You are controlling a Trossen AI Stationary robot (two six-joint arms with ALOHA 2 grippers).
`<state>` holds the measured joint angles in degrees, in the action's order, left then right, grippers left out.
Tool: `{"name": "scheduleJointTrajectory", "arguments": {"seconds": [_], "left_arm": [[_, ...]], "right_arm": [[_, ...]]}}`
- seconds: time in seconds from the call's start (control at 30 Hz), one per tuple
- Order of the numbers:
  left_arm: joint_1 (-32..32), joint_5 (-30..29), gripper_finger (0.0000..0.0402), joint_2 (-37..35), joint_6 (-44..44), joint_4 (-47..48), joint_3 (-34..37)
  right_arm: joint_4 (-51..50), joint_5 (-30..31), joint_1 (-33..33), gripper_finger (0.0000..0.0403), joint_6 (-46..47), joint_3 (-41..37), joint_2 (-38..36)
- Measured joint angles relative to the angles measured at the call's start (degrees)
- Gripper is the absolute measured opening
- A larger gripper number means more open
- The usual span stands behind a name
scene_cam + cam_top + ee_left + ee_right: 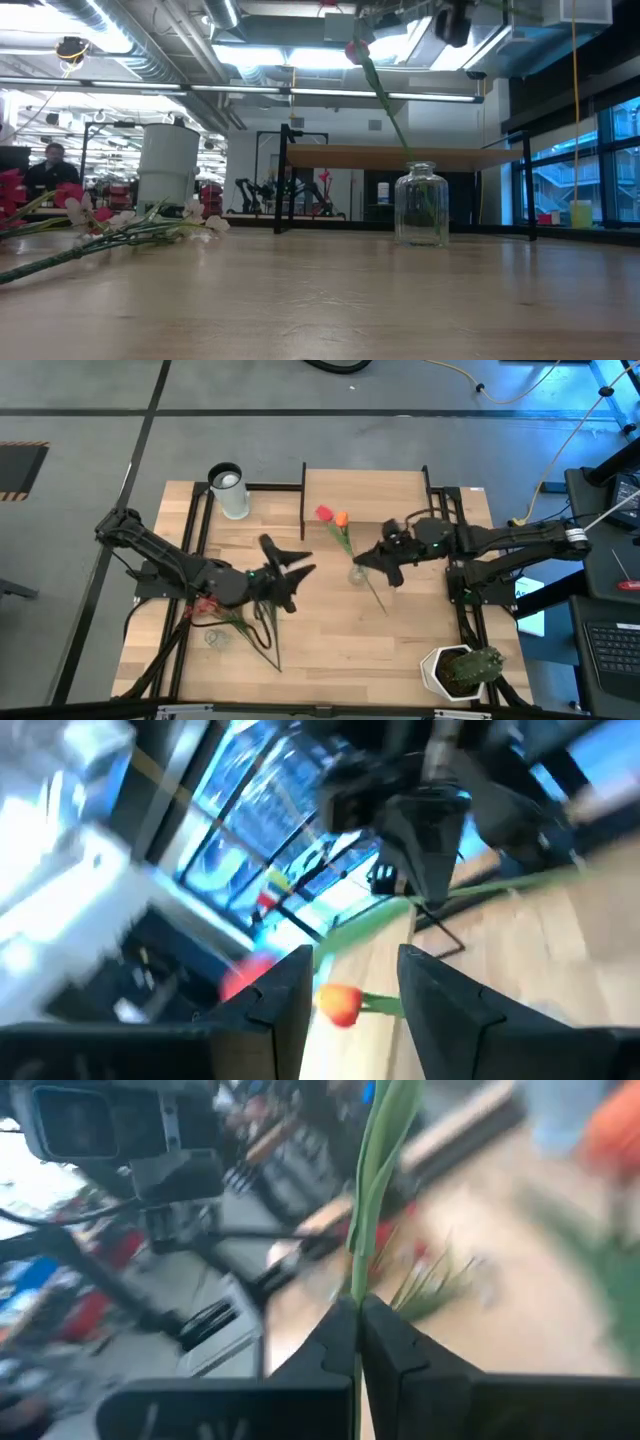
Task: Pick and place flowers into a vace then onto a shelf
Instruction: Put the red flower into the right transparent vase
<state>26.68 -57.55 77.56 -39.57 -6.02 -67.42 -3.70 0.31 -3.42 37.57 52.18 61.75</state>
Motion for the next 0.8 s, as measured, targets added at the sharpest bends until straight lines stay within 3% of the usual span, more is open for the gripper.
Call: {"name": "scheduleJointTrajectory", "arguments": {"seconds": [0.13, 0.33, 0.6, 0.8], "left_arm": [[0.3, -0.9, 0.0138, -3.0, 13.1, 2.4, 0.0], [0.3, 7.3, 0.0134, -4.9, 23.3, 6.8, 0.0], [-0.7, 7.8, 0.0132, -4.6, 25.7, 10.4, 0.0], [-2.0, 8.3, 0.0133, -4.6, 29.5, 14.4, 0.0]], "right_arm": [[-0.3, 12.9, -1.4, 0.0004, -9.9, 0.0, -4.4], [5.0, 30.5, -6.8, 0.0004, -24.0, 0.0, -6.5], [11.2, 35.2, -7.5, 0.0003, -30.3, -3.8, -6.9], [37.8, 35.2, -7.6, 0.0002, -35.0, -18.9, -9.5]]}}
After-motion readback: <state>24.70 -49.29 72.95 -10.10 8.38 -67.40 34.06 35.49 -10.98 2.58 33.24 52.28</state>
